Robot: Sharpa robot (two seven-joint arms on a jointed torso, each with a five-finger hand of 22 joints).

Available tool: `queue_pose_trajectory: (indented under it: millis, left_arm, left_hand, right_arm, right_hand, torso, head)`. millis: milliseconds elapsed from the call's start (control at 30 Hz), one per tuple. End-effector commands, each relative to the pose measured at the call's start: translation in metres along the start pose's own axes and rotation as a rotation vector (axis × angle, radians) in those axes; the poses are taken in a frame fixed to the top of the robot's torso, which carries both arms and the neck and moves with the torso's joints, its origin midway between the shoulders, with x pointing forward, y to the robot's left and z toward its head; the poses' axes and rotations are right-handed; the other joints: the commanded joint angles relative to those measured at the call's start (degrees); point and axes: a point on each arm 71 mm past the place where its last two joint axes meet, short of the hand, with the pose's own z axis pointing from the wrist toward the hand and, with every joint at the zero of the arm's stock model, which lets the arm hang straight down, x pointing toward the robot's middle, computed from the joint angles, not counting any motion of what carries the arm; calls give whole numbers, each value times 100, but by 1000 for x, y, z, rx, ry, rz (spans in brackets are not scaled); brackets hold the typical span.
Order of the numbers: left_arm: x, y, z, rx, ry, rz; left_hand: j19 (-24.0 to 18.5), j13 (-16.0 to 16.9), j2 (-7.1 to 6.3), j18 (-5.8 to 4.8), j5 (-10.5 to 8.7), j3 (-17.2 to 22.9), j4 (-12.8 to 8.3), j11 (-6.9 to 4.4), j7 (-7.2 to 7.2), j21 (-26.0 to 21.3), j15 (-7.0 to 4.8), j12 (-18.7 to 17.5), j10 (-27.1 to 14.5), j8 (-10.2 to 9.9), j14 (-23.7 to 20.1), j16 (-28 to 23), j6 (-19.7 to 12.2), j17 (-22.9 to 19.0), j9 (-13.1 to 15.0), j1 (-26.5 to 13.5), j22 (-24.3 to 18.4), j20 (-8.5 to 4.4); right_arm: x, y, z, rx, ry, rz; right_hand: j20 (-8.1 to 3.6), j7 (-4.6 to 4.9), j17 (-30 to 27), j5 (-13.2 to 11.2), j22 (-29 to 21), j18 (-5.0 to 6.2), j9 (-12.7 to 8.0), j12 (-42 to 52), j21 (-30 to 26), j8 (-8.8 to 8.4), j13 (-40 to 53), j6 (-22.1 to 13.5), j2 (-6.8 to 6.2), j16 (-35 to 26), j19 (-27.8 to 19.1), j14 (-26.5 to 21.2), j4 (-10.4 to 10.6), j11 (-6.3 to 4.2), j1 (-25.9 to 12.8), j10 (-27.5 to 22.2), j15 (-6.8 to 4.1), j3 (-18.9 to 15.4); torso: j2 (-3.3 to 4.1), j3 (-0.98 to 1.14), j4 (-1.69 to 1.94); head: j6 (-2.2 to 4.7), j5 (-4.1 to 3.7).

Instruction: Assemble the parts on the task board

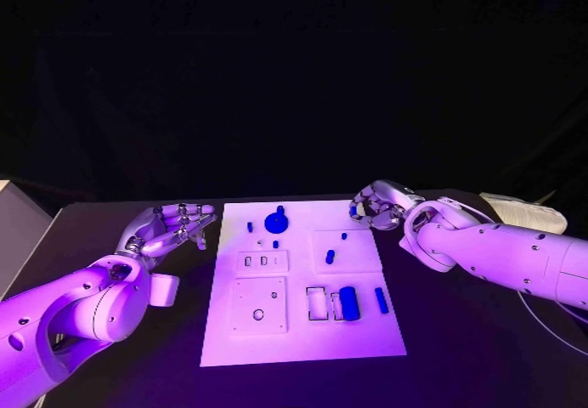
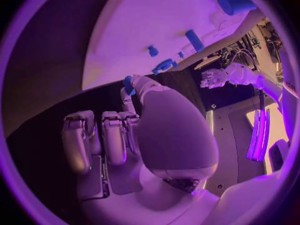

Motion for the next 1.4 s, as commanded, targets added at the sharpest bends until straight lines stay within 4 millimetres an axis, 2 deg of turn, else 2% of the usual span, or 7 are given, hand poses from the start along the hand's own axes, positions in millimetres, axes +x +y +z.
queue_pose_trajectory:
  millis: [33,433,700,900,1167,1333,1400]
  left_arm:
    - [1,0,1,5,14,-2]
    - [2,1,2,1,17,-5]
    - [3,1,2,-4,22,-7]
    - [5,2,4,-6,24,-10]
    - [7,2,4,-5,27,-13]
    - [7,3,5,-6,27,-13]
    - [8,3,5,-5,28,-14]
  left_hand:
    - [-42,3,-8,89,-5,43,-2,9,5,32,-10,1,-24,-11,-30,31,-26,-8,8,-48,10,17]
    - [-44,3,-8,88,-5,45,-4,9,4,35,-9,-1,-28,-12,-30,31,-28,-9,9,-49,10,18]
    - [-47,3,-7,88,-6,47,-5,8,1,38,-9,-1,-26,-11,-30,32,-27,-11,11,-52,11,18]
    - [-47,4,-7,88,-6,48,-6,7,-1,38,-9,-1,-26,-11,-31,32,-27,-11,11,-52,11,18]
    - [-49,3,-9,88,-6,49,-8,6,-5,41,-10,-2,-28,-11,-31,32,-29,-12,12,-54,12,19]
    - [-49,3,-9,88,-6,49,-8,6,-5,41,-10,-2,-28,-11,-31,32,-29,-12,12,-54,12,19]
    - [-49,3,-9,88,-6,49,-8,6,-5,41,-10,-2,-28,-11,-31,32,-29,-12,12,-54,12,19]
  right_arm:
    - [-7,17,2,-4,-48,13]
    - [23,111,7,-29,19,58]
    - [49,152,6,11,111,61]
    - [62,167,5,54,161,70]
    - [80,184,-1,16,123,38]
    - [88,188,-3,5,113,29]
    - [91,189,-4,4,112,26]
  right_hand:
    - [-42,-31,1506,-27,1506,-40,21,12,34,32,1508,48,36,36,600,597,-17,-49,2,600,-48,42]
    - [-35,-18,1506,-49,1506,-40,30,12,34,48,1508,23,44,36,600,597,-86,-47,5,600,-28,187]
    - [-29,-8,1506,-54,1506,-40,28,12,34,42,1508,-1,16,36,600,597,-88,-38,-31,600,-20,203]
    - [-24,-1,1506,-56,1506,-40,27,12,34,39,1508,-17,1,36,600,597,-86,-31,-59,600,-13,216]
    - [-17,3,1506,-56,1506,-40,30,12,34,45,1508,-23,-40,36,600,597,-89,-25,-103,600,-6,226]
    - [-16,3,1506,-53,1506,-40,30,12,34,46,1508,-24,-48,36,600,597,-92,-25,-107,600,-5,228]
    - [-14,2,1506,-45,1506,-40,31,12,34,48,1508,-25,-57,36,600,597,-95,-25,-113,600,-4,232]
  torso:
    - [-6,-6,-11]
    - [-34,-18,-22]
    - [-34,-32,-30]
    - [-36,-69,-27]
    - [-32,-61,-29]
    - [-39,-80,-23]
    - [-39,-77,-27]
  head:
    - [-5,14]
    - [-78,127]
    - [-106,141]
    - [-133,121]
    - [-173,165]
    - [-200,198]
    - [-206,208]
